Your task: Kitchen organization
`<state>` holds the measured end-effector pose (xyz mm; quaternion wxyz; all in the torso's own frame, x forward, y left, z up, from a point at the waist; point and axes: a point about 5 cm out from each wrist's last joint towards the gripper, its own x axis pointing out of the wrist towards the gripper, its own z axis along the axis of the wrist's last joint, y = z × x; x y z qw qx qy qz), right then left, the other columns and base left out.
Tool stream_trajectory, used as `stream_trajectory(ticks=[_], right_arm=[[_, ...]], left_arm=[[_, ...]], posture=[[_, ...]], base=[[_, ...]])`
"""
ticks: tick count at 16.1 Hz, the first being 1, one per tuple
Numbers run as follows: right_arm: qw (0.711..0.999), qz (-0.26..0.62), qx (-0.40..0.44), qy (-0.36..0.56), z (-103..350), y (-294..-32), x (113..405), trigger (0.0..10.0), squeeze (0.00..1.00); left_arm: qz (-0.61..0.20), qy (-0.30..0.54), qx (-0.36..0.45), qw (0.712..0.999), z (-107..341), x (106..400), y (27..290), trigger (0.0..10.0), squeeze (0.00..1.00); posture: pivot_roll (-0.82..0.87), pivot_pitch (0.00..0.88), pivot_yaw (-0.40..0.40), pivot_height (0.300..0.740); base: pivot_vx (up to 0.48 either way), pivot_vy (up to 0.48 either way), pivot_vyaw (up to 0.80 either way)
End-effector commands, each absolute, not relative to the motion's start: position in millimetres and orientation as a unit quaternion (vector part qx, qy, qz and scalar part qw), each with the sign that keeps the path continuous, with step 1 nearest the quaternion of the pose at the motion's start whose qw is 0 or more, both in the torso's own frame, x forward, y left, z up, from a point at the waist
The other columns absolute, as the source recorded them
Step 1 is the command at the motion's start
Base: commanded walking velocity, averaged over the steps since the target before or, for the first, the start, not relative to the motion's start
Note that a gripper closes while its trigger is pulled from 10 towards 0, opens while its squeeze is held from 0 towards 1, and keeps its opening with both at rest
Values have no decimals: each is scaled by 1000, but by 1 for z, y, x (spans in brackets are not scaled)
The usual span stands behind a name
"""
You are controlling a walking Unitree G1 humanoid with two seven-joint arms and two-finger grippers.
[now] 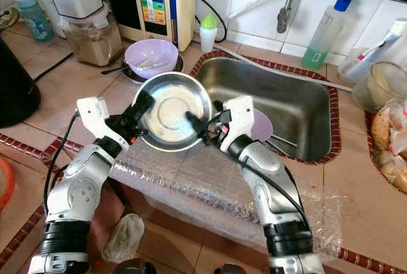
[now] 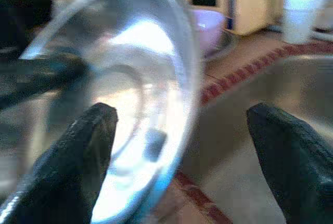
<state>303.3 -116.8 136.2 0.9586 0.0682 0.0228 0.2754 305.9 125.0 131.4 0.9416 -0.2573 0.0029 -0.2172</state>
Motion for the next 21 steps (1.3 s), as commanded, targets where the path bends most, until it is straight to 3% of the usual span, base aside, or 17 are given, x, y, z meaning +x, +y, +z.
stream_trajectory(ticks=[1,7,13,21], right_arm=[[964,256,69,24,137,-122,307,0,0],[971,200,102,87,122,-137,313,0,0],[953,233,117,152,111,-135,307,0,0],[953,211,125,180,105,-142,306,0,0]], left_arm=[[-233,-19,-257,938,141,307,122,0,0],[-249,-42,-256,933,148,309,118,0,0],[-253,-57,-253,932,150,310,113,0,0],[-263,-66,-230,935,151,310,109,0,0]], posture=[[-79,0,-10,740],[-91,0,-7,740],[-103,0,-11,740],[-108,0,-8,740]], base=[[0,0,0],[0,0,0],[0,0,0],[0,0,0]])
